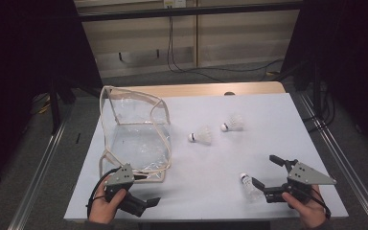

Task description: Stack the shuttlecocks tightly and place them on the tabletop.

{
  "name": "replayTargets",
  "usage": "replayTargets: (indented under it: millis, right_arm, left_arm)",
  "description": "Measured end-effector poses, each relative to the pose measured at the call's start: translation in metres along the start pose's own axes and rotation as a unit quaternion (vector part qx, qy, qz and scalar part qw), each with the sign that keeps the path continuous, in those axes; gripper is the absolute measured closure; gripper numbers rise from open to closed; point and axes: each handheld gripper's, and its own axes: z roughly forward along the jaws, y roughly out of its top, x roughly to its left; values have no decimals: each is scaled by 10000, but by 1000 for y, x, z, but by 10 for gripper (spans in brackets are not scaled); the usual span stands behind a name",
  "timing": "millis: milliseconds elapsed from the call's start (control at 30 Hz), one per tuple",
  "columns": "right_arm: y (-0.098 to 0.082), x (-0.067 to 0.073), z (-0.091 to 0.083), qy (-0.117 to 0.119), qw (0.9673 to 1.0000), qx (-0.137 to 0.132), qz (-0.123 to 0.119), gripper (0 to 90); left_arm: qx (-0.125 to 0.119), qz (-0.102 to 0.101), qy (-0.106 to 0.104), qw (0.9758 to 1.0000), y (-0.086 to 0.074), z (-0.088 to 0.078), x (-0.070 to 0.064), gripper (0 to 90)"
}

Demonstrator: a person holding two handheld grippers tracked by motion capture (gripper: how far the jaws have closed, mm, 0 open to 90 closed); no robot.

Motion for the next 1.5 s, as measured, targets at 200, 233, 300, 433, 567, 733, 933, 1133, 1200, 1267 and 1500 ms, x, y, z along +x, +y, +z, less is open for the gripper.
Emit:
replayTargets:
  millis: [200, 233, 300, 433, 567, 733, 933, 1133, 1200, 1267, 1500]
  right_arm:
    - [0, 0, 0, 3, 10000, 8, 6, 21]
    - [0, 0, 0, 0, 10000, 7, 3, 21]
    - [0, 0, 0, 6, 10000, 18, -3, 21]
    - [0, 0, 1, 22, 10000, 27, -22, 20]
    - [0, 0, 0, 16, 10000, 30, -14, 20]
    - [0, 0, 0, 11, 10000, 13, -5, 20]
    - [0, -1, 2, 23, 10000, 41, -24, 20]
    - [0, 0, 3, 32, 9999, 103, -10, 20]
    - [0, 0, 3, 46, 9999, 122, 0, 20]
    - [0, 0, 2, 64, 9999, 137, 0, 20]
    - [1, -3, 1, 111, 9997, 199, -34, 16]
  left_arm:
    - [-70, -22, -16, 10000, 1, -4, 0, 44]
    - [-67, -17, -30, 10000, 1, -5, 0, 44]
    - [-15, 14, -32, 10000, 2, -6, 1, 44]
    - [-50, 39, 23, 10000, 0, -10, 2, 42]
    - [-90, 25, 17, 10000, 0, -13, 2, 41]
    - [-298, -121, 116, 9994, 0, -20, 3, 43]
    - [-379, -177, 204, 9989, 0, -27, 10, 43]
    - [-394, -181, 263, 9987, -3, -30, 15, 44]
    - [-403, -187, 281, 9986, -2, -31, 16, 44]
    - [-402, -176, 280, 9986, -1, -32, 17, 44]
    - [-434, -171, 332, 9984, 0, -31, 19, 43]
